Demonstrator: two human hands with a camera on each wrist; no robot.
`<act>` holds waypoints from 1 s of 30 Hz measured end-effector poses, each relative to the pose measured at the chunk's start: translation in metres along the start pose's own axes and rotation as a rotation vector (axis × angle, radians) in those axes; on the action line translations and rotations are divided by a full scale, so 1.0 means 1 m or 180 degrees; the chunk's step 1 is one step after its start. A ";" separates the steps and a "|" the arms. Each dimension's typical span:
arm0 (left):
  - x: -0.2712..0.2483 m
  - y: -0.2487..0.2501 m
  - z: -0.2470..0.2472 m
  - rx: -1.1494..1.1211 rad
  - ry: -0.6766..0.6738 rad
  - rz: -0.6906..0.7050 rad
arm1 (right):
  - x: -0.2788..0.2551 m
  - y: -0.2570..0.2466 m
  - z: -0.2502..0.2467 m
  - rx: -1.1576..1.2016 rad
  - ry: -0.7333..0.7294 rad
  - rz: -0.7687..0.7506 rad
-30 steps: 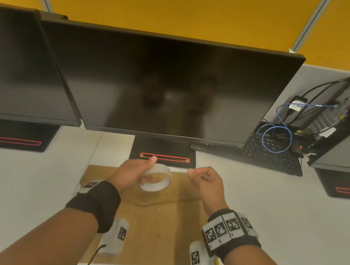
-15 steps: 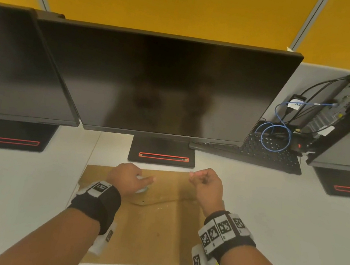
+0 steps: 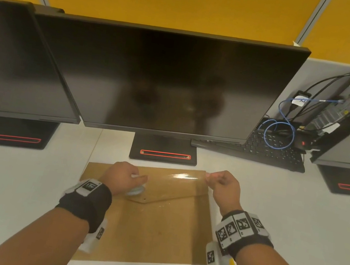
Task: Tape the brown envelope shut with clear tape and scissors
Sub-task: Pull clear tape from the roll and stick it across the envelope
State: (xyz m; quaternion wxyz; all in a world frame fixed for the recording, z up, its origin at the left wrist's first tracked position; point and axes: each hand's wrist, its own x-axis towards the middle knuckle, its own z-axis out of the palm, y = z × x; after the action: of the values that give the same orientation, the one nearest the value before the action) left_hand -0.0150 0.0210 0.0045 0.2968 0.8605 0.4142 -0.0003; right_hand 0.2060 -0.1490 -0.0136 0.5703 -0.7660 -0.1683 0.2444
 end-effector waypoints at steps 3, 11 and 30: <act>0.001 0.004 -0.002 0.0626 0.0002 -0.0234 | 0.002 0.003 0.004 -0.0160 -0.0093 -0.0069; -0.004 -0.005 -0.017 -0.1825 -0.0190 -0.0179 | 0.016 0.020 -0.005 0.0135 -0.0326 0.0301; -0.006 0.013 0.007 0.1223 -0.0097 -0.0486 | 0.008 0.028 -0.006 -0.0815 -0.0144 0.0091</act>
State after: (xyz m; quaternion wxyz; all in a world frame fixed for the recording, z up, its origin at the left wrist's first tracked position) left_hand -0.0083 0.0071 0.0068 0.1325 0.8672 0.4660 -0.1148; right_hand 0.2158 -0.1575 -0.0407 0.4603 -0.8291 -0.2000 0.2463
